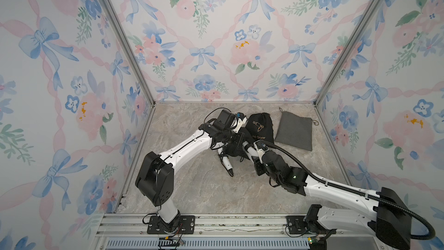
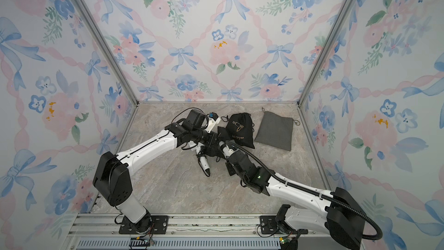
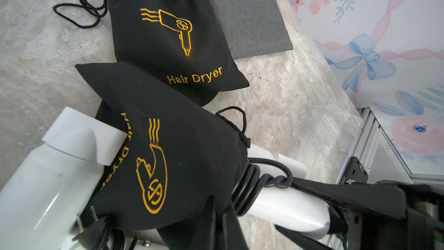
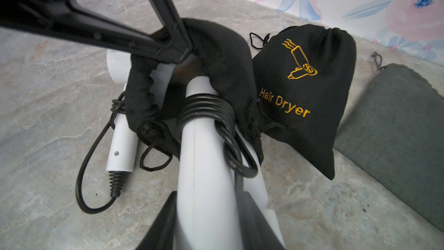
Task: Pack away hair dryers
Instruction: Place the hair dryer in the drawstring bag.
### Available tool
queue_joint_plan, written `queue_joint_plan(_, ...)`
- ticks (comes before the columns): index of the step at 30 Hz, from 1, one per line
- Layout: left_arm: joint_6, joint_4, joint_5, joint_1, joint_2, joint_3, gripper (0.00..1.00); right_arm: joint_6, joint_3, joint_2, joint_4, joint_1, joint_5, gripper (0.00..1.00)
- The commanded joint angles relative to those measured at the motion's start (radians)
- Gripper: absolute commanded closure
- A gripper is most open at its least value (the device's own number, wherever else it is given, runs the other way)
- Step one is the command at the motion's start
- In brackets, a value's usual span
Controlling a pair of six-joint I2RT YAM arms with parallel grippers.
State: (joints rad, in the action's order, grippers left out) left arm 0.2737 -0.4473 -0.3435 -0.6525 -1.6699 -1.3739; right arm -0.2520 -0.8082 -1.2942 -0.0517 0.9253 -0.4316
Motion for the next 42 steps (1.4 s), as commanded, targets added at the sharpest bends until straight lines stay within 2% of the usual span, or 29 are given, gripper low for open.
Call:
queue_joint_plan(1, 0.016, -0.009, 0.003, -0.023, 0.021, -0.036, 0.92, -0.072, -0.044, 0.034, 0.019, -0.022, -0.034, 0.77)
queue_joint_plan(8, 0.027, -0.008, 0.013, -0.077, -0.045, -0.092, 0.93, -0.102, -0.063, 0.04, 0.026, -0.036, 0.004, 0.77)
queue_joint_plan(16, 0.039, -0.01, -0.006, -0.089, -0.055, -0.183, 0.92, -0.151, -0.017, 0.01, 0.061, -0.048, -0.004, 0.76)
queue_joint_plan(20, 0.042, -0.01, -0.007, -0.096, -0.042, -0.168, 0.92, -0.17, -0.025, 0.014, 0.079, -0.07, -0.002, 0.76)
queue_joint_plan(30, 0.047, -0.004, 0.012, -0.107, -0.017, -0.032, 0.93, -0.261, -0.091, 0.007, 0.119, -0.164, 0.065, 0.75)
queue_joint_plan(36, 0.048, -0.004, 0.005, -0.112, -0.015, -0.095, 0.93, -0.327, -0.111, -0.076, 0.193, -0.163, 0.063, 0.75)
queue_joint_plan(42, 0.051, -0.004, -0.024, -0.111, -0.005, -0.157, 0.92, -0.368, -0.085, -0.145, 0.299, -0.16, 0.008, 0.74)
